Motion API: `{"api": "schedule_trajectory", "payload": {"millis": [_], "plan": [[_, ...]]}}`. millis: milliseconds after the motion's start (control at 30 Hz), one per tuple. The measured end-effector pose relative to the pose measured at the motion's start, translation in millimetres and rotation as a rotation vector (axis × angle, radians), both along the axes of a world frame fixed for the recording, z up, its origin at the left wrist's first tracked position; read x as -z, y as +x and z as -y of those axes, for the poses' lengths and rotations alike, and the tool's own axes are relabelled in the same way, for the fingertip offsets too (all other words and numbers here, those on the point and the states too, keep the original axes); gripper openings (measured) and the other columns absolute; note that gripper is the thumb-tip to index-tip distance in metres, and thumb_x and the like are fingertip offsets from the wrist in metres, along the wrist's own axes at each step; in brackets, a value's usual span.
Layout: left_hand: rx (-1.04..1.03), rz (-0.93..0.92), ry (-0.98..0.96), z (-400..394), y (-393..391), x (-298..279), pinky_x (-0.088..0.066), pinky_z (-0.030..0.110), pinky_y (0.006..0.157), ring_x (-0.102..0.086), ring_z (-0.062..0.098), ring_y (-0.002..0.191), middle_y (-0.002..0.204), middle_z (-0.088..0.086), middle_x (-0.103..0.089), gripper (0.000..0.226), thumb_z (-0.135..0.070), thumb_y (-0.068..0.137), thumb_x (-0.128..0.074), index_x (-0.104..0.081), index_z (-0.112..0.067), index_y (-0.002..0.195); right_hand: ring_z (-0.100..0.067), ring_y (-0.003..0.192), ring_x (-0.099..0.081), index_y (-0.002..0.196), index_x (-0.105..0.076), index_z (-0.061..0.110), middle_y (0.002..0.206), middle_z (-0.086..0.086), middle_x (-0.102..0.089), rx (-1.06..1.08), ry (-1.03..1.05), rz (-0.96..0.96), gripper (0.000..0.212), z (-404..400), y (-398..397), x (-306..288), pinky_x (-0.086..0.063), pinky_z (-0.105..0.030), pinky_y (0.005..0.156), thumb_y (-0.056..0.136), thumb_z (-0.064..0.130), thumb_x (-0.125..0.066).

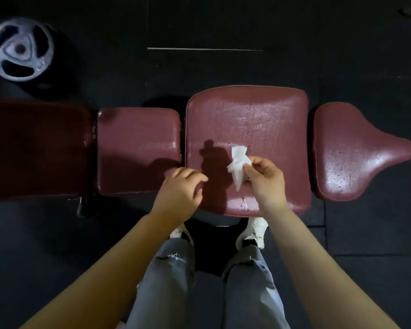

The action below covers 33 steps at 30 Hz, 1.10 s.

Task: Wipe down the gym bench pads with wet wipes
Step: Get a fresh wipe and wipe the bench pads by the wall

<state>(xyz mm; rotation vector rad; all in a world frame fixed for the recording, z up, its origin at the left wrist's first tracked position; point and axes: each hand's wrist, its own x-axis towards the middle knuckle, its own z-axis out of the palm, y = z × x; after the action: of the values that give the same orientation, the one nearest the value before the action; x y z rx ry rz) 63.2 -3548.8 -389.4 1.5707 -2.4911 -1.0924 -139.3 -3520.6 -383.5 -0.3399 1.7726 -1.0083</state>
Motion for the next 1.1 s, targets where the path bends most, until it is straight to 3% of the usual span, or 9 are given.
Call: {"api": "schedule_trajectory", "payload": {"millis": [67, 200, 267, 367, 467, 533, 700, 933, 1100], "plan": [[-0.068, 0.091, 0.045, 0.3, 2.1, 12.3, -0.043, 0.042, 0.101, -0.049, 0.025, 0.121, 0.123, -0.001, -0.063, 0.033, -0.014, 0.087, -0.061, -0.067, -0.020, 0.119, -0.008, 0.061, -0.066, 0.079, -0.065, 0.023, 0.066, 0.008, -0.069, -0.152, 0.067, -0.124, 0.023, 8.3, -18.6, 13.1, -0.057, -0.028, 0.063, 0.087, 0.001, -0.064], [-0.200, 0.168, 0.014, 3.8, 6.8, 32.8, -0.043, 0.045, 0.097, -0.049, 0.028, 0.123, 0.125, 0.002, -0.062, 0.030, -0.016, 0.091, -0.061, -0.066, -0.018, 0.120, -0.002, 0.071, -0.064, 0.097, -0.076, 0.020, 0.087, 0.007, -0.073, -0.536, 0.076, -0.445, 0.024, 55.3, -43.9, 34.3, -0.046, -0.009, 0.060, 0.087, 0.006, -0.059], [-0.202, 0.233, 0.000, 8.4, 8.0, 41.0, -0.041, 0.046, 0.097, -0.045, 0.029, 0.127, 0.129, 0.003, -0.060, 0.034, -0.018, 0.089, -0.062, -0.064, -0.018, 0.124, -0.011, 0.077, -0.065, 0.105, -0.075, 0.017, 0.099, -0.002, -0.074, -0.666, 0.012, -0.536, 0.031, 86.7, -45.5, 39.8, -0.046, -0.014, 0.066, 0.089, 0.003, -0.053], [-0.167, 0.290, -0.046, 19.5, 8.3, 51.4, -0.039, 0.046, 0.099, -0.041, 0.028, 0.132, 0.133, 0.002, -0.057, 0.037, -0.021, 0.090, -0.062, -0.062, -0.017, 0.127, -0.010, 0.067, -0.065, 0.102, -0.075, 0.013, 0.092, -0.001, -0.073, -0.794, -0.111, -0.607, 0.030, 132.6, -41.7, 41.7, -0.048, -0.011, 0.059, 0.091, 0.007, -0.048], [-0.111, 0.351, -0.050, 32.5, 5.8, 57.5, -0.035, 0.046, 0.105, -0.035, 0.025, 0.139, 0.142, -0.001, -0.050, 0.043, -0.024, 0.091, -0.060, -0.057, -0.020, 0.134, -0.021, 0.080, -0.066, 0.090, -0.076, 0.010, 0.096, -0.007, -0.071, -0.888, -0.195, -0.767, 0.025, 171.0, -36.9, 47.2, -0.054, -0.031, 0.076, 0.090, 0.023, -0.054], [-0.078, 0.370, -0.047, 39.6, 4.7, 61.6, -0.030, 0.044, 0.110, -0.030, 0.021, 0.144, 0.150, -0.004, -0.045, 0.048, -0.024, 0.091, -0.057, -0.052, -0.022, 0.139, -0.024, 0.087, -0.064, 0.090, -0.074, 0.009, 0.104, -0.010, -0.066, -0.886, -0.216, -0.843, 0.021, 190.2, -34.6, 54.2, -0.051, -0.033, 0.081, 0.092, 0.022, -0.057], [0.000, 0.394, -0.023, 46.1, 9.0, 76.1, -0.015, 0.038, 0.120, -0.010, 0.016, 0.153, 0.161, -0.009, -0.028, 0.061, -0.027, 0.098, -0.048, -0.027, -0.025, 0.155, -0.028, 0.103, -0.057, 0.116, -0.058, 0.007, 0.123, -0.014, -0.051, -0.857, -0.218, -0.931, 0.026, 217.8, -31.1, 80.7, -0.043, -0.026, 0.080, 0.091, 0.002, -0.051], [0.110, 0.452, 0.027, 40.6, 15.7, 81.5, 0.000, 0.039, 0.123, 0.009, 0.017, 0.153, 0.166, -0.009, -0.011, 0.080, -0.037, 0.095, -0.051, -0.004, -0.024, 0.159, -0.037, 0.098, -0.058, 0.100, -0.064, 0.004, 0.107, -0.018, -0.062, -0.944, -0.222, -1.014, 0.019, 176.8, -26.7, 98.5, -0.046, -0.038, 0.080, 0.090, 0.012, -0.050], [0.126, 0.462, 0.087, 44.8, 13.0, 78.4, 0.001, 0.041, 0.122, 0.012, 0.019, 0.152, 0.166, -0.008, -0.008, 0.087, -0.042, 0.093, -0.055, -0.001, -0.023, 0.159, -0.035, 0.091, -0.060, 0.095, -0.064, 0.010, 0.096, -0.016, -0.065, -1.174, -0.229, -0.799, 0.014, 69.2, -10.1, 93.9, -0.049, -0.041, 0.080, 0.091, 0.012, -0.050]]}}
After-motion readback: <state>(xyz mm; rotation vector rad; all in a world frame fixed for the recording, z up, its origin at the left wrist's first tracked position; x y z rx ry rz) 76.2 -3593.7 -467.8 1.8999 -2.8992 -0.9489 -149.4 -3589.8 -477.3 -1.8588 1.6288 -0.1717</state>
